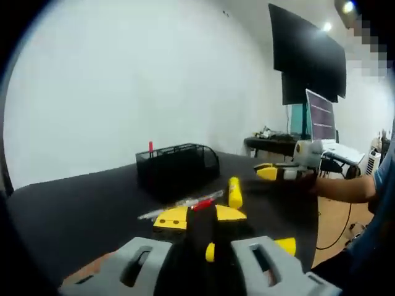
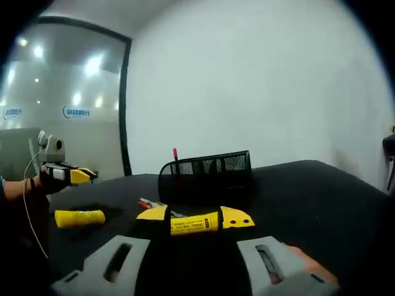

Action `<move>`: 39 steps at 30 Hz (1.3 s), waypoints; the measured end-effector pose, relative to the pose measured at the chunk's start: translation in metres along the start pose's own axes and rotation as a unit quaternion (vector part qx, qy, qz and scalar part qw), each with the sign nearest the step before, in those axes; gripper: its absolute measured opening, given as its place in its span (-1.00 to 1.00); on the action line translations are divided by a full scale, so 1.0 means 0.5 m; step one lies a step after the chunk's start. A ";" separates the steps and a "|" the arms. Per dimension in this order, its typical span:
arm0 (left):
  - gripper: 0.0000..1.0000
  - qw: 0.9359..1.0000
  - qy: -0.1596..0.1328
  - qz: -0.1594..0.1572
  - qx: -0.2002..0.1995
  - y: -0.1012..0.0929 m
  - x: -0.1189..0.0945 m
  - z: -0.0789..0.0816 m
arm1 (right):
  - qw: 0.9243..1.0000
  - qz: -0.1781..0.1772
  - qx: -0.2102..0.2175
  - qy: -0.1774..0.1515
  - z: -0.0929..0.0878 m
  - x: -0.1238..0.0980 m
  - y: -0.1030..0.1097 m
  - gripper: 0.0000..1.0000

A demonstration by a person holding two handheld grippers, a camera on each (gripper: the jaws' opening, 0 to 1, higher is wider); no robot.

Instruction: Pick up pens and glue sticks and place them into the holder.

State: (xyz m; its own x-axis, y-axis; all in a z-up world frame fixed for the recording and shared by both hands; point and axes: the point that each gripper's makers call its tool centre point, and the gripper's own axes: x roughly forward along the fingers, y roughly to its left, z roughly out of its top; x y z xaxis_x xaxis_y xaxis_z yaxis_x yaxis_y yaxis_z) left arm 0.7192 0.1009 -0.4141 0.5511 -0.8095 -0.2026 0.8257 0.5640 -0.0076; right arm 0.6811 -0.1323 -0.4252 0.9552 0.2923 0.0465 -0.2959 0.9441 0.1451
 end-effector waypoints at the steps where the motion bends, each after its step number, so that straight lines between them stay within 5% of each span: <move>1: -0.80 1.000 -0.002 0.004 0.001 -0.002 -0.007 -0.010 | 1.000 0.000 -0.001 0.000 0.000 0.000 0.000 -0.45; 3: -0.79 1.000 -0.001 -0.002 -0.006 -0.010 -0.020 -0.018 | 1.000 -0.001 0.000 0.000 0.000 0.000 -0.001 -0.45; 5: -0.78 0.999 0.000 -0.021 0.032 -0.027 -0.036 -0.012 | 1.000 -0.002 0.001 0.000 0.000 0.000 -0.002 -0.45; 8: -0.67 0.998 0.031 -0.054 0.020 -0.058 -0.054 -0.010 | 1.000 -0.002 0.002 -0.001 0.001 0.000 -0.002 -0.45; 12: -0.32 0.987 0.061 -0.106 0.108 -0.116 -0.072 -0.017 | 1.000 -0.002 0.005 -0.004 0.002 -0.002 0.000 -0.45; 14: -0.28 0.954 0.089 -0.175 0.227 -0.161 -0.086 -0.030 | 1.000 -0.001 0.005 -0.003 0.001 -0.002 0.002 -0.45; 15: -0.30 0.943 0.121 -0.200 0.236 -0.172 -0.090 -0.043 | 1.000 -0.001 0.004 -0.002 0.000 -0.002 0.003 -0.45; 18: -0.36 0.893 0.204 -0.289 0.278 -0.200 -0.104 -0.073 | 1.000 0.001 0.004 -0.002 0.000 -0.003 0.006 -0.46; 21: -0.38 0.872 0.210 -0.307 0.319 -0.201 -0.080 -0.060 | 1.000 -0.001 0.006 -0.003 0.000 -0.004 0.005 -0.46; 22: -0.38 0.873 0.207 -0.306 0.319 -0.201 -0.066 -0.054 | 1.000 -0.001 0.006 -0.004 0.000 -0.004 0.005 -0.46; 24: -0.37 0.852 0.228 -0.320 0.346 -0.211 -0.055 -0.063 | 1.000 -0.002 0.008 -0.004 0.000 -0.005 0.004 -0.46; 27: -0.32 0.813 0.268 -0.341 0.388 -0.216 -0.047 -0.089 | 1.000 -0.004 0.006 -0.003 -0.001 -0.004 0.002 -0.46; 30: -0.29 0.760 0.311 -0.355 0.447 -0.204 -0.045 -0.115 | 1.000 -0.005 0.005 -0.003 -0.001 -0.004 0.002 -0.46; 32: -0.29 0.733 0.327 -0.379 0.460 -0.203 -0.049 -0.126 | 1.000 -0.006 0.006 -0.003 -0.001 -0.004 0.001 -0.46; 36: -0.33 0.693 0.346 -0.395 0.494 -0.185 -0.035 -0.134 | 1.000 -0.008 0.005 -0.002 -0.003 -0.004 0.001 -0.47; 39: -0.33 0.683 0.348 -0.408 0.497 -0.182 -0.025 -0.136 | 1.000 -0.009 0.002 0.001 -0.005 -0.003 0.002 -0.47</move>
State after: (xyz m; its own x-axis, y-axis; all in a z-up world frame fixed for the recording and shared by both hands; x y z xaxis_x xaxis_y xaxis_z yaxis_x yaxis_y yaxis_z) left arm 0.6290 0.0705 -0.4774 -0.0460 -0.3200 -0.9463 0.6879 -0.6970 0.2023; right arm 0.6793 -0.1313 -0.4276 0.9602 0.2759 0.0426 -0.2792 0.9484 0.1503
